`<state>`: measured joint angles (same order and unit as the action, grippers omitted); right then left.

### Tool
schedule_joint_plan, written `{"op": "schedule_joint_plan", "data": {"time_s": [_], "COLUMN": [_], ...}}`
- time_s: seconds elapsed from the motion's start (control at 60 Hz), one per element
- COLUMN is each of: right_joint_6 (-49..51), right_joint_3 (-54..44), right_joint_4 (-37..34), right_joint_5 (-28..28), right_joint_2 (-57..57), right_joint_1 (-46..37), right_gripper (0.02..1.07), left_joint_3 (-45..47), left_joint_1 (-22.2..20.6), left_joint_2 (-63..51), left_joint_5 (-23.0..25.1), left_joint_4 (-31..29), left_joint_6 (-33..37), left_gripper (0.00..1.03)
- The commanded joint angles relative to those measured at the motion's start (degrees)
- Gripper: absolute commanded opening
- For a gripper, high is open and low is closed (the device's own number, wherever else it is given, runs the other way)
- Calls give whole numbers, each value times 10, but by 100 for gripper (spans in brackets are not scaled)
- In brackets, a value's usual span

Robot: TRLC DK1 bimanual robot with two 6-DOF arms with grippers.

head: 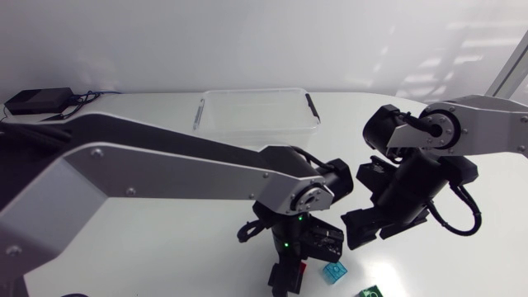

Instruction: Place the duplo bricks in the container

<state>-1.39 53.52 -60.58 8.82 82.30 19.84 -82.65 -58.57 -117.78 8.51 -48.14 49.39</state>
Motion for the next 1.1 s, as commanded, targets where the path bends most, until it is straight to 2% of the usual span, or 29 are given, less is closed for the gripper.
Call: {"op": "schedule_joint_plan", "data": {"time_s": [0.0, 0.05, 0.167, 0.25, 0.383, 0.583, 0.85, 0.95, 1.083], "right_joint_6": [9, 9, 9, 9, 11, 12, 2, -5, -22], "right_joint_3": [0, 1, 1, 0, -7, -19, -18, -13, 1], "right_joint_4": [-11, -13, -17, -18, -17, -3, 15, 21, 27], "right_joint_5": [2, 2, 5, 5, 5, 6, 6, 3, -7], "right_joint_2": [1, 1, -2, -5, -7, 4, 55, 85, 123], "right_joint_1": [2, 2, 2, 2, 1, 5, 47, 75, 110], "right_gripper": [101, 101, 101, 101, 101, 101, 101, 101, 101], "left_joint_3": [-15, -19, -28, -29, -15, 25, 72, 71, 53], "left_joint_1": [-4, -6, -8, -9, -9, 8, 68, 107, 179], "left_joint_2": [-23, -28, -38, -46, -45, 41, 187, 232, 266], "left_joint_5": [-3, -5, -11, -23, -27, -23, -1, 13, 32], "left_joint_4": [-13, -13, -19, -18, -10, -4, 1, 8, 31], "left_joint_6": [12, 12, 9, 7, 5, -6, -27, -37, -51], "left_gripper": [61, 55, 50, 38, 25, 23, 23, 23, 23]}}
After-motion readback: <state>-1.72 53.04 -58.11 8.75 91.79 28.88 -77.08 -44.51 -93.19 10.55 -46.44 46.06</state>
